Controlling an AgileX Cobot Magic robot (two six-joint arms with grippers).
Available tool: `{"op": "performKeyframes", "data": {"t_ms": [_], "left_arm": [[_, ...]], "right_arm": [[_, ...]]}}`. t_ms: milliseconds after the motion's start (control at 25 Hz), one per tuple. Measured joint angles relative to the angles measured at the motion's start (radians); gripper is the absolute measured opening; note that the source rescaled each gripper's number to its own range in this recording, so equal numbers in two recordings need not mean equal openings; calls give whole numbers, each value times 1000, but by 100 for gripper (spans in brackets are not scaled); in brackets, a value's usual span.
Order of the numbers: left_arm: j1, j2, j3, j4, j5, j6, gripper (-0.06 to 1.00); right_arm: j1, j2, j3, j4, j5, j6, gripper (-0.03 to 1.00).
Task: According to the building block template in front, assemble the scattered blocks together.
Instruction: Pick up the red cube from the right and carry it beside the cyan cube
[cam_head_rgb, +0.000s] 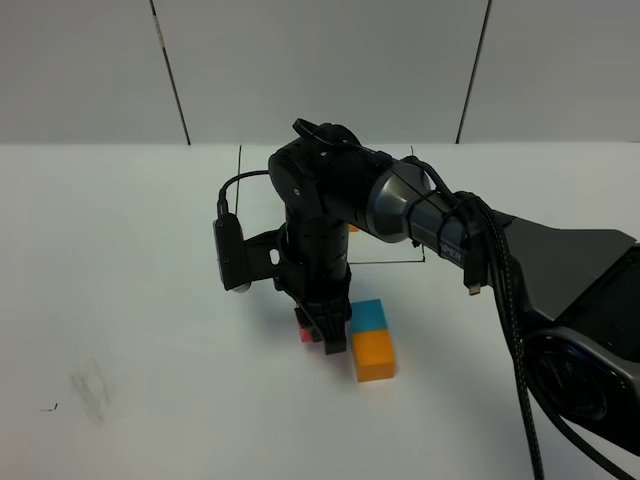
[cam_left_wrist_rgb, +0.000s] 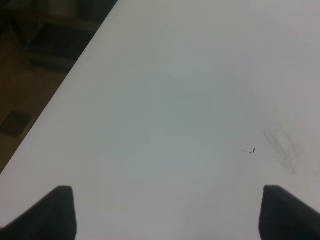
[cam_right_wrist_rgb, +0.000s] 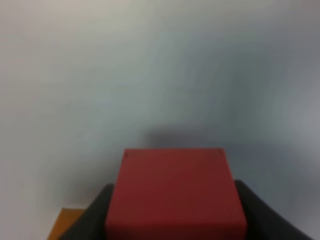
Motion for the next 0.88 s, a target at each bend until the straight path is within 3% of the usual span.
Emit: {"op": "performKeyframes", "data": {"t_ms": [880], "left_arm": [[0, 0, 0, 0, 0, 0, 84]], "right_arm": [[0, 49, 0, 0, -36, -2, 0]]}}
